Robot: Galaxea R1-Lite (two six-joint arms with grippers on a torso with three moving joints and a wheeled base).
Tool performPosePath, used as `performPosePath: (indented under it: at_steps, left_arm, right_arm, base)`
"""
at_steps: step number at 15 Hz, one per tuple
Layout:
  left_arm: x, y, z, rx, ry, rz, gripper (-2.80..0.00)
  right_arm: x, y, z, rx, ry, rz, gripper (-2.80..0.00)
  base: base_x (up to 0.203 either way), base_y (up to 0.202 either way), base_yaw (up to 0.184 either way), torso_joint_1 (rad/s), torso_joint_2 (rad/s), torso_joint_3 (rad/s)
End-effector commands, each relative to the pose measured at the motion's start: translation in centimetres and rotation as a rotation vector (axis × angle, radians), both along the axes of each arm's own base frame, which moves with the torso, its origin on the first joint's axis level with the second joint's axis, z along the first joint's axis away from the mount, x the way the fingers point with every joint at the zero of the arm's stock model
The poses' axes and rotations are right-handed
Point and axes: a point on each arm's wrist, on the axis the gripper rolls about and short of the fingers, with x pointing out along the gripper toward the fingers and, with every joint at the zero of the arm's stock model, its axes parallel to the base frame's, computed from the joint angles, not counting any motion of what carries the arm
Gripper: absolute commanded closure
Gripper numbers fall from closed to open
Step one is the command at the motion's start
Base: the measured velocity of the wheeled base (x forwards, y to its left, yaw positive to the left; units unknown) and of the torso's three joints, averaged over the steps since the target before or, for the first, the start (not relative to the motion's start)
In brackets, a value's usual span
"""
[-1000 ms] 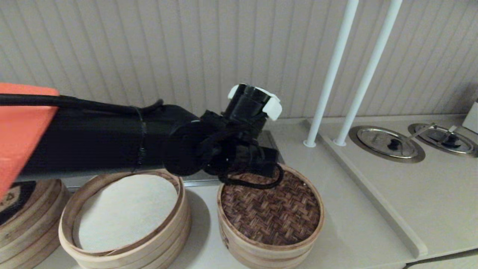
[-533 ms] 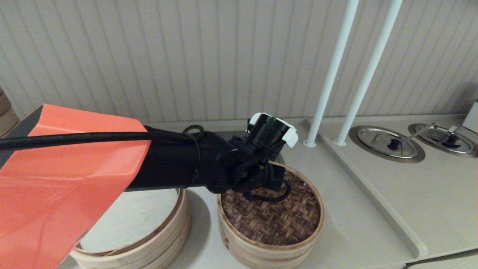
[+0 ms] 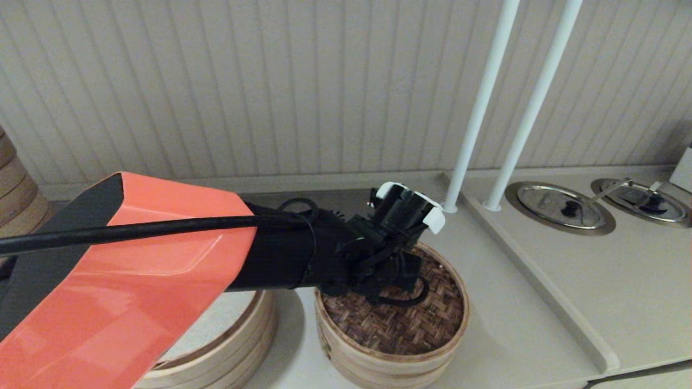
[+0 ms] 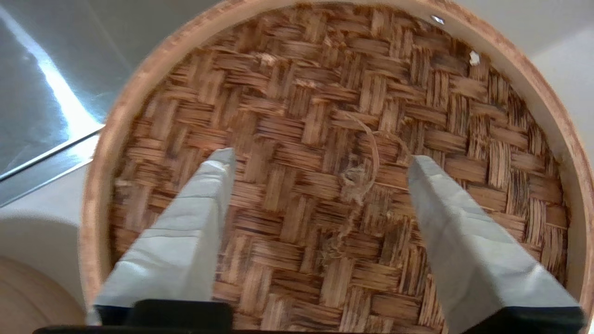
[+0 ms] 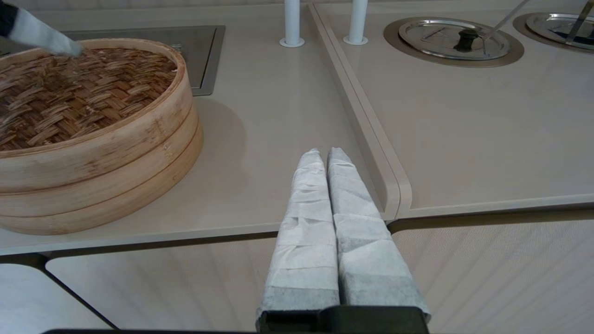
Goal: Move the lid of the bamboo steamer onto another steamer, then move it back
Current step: Pick up the steamer
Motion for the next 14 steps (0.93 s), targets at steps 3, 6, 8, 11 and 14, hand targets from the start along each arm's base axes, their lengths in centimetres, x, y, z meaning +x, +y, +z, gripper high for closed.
performPosePath:
  at_steps: [3, 6, 8, 11, 14]
  left_arm:
    - [0.27, -0.29, -0.75, 0.008, 0.0, 0.008, -2.8]
    - [0.52, -0.55, -1.53, 0.012, 0.011, 0.007, -2.8]
    - [0.49, -0.63, -1.49, 0.006, 0.01, 0.004, -2.8]
    - [0.5, -0.66, -1.49, 0.001, 0.006, 0.004, -2.8]
    - [0.3, -0.9, -1.44, -0.027, -0.002, -0.01, -2.8]
  right_arm:
    - [0.03, 0.0, -0.08, 0.0, 0.004, 0.0, 0.0]
    - [0.03, 0.0, -0.08, 0.0, 0.004, 0.0, 0.0]
    - [0.03, 0.0, -0.08, 0.0, 0.004, 0.0, 0.0]
    - [0.03, 0.0, -0.08, 0.0, 0.004, 0.0, 0.0]
    - [0.03, 0.0, -0.08, 0.0, 0.004, 0.0, 0.0]
  base:
    - [0.0, 0.0, 0.0, 0.0, 0.0, 0.0]
    - [0.0, 0.0, 0.0, 0.0, 0.0, 0.0]
    - [0.0, 0.0, 0.0, 0.0, 0.0, 0.0]
    - [0.0, 0.0, 0.0, 0.0, 0.0, 0.0]
    - [0.0, 0.0, 0.0, 0.0, 0.0, 0.0]
